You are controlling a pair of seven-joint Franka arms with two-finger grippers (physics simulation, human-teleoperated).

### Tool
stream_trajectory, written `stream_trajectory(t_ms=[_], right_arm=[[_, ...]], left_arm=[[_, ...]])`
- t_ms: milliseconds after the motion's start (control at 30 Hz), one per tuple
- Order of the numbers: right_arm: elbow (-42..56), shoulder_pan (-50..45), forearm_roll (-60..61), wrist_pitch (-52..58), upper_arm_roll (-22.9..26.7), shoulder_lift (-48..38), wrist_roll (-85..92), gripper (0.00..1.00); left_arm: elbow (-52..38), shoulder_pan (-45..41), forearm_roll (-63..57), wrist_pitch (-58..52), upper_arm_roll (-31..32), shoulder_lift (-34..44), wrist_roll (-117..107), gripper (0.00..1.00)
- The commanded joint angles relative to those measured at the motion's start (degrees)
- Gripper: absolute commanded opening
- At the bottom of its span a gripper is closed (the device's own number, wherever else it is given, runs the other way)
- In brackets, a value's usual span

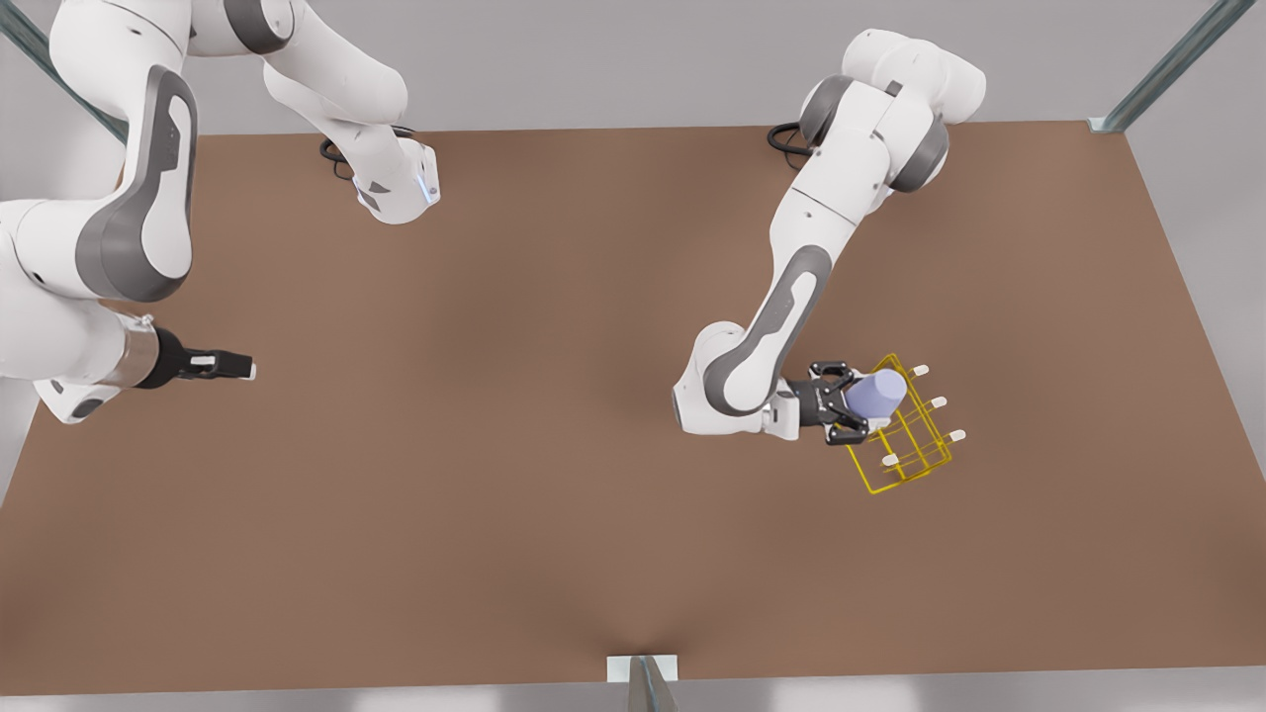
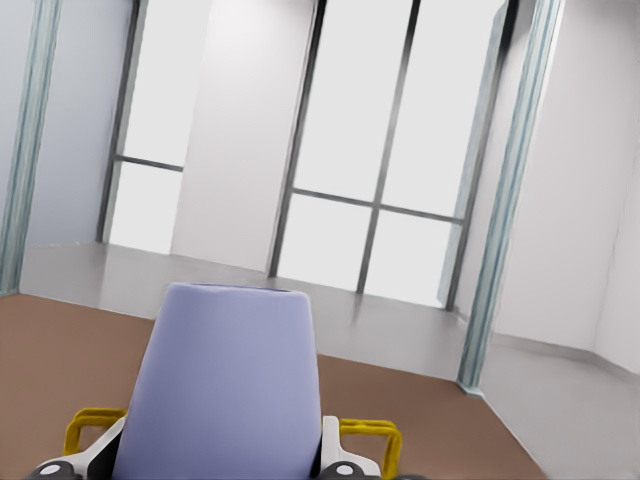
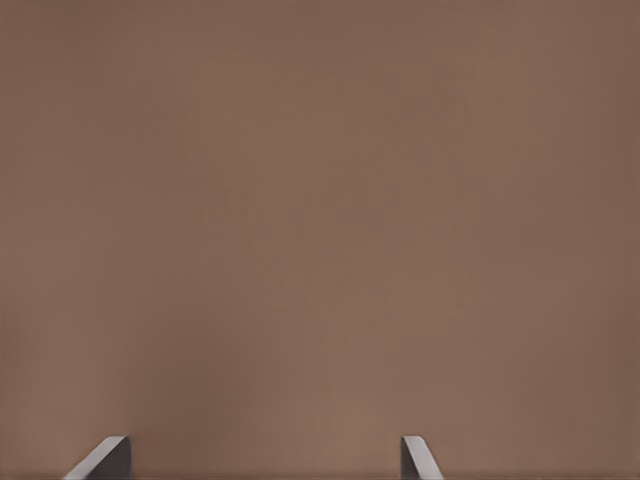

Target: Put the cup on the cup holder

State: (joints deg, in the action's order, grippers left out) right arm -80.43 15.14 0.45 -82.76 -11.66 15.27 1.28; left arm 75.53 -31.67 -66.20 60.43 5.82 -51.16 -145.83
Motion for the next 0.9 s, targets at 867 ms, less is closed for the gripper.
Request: stream_trajectory(t_ms=[867], right_arm=[[-0.17, 1.74, 0.08, -2.05, 0.14, 1.16, 0.92, 1.0]], left_arm=[[6.12, -0.24, 1.96, 0.31, 0.86, 1.06, 0.2, 0.72]])
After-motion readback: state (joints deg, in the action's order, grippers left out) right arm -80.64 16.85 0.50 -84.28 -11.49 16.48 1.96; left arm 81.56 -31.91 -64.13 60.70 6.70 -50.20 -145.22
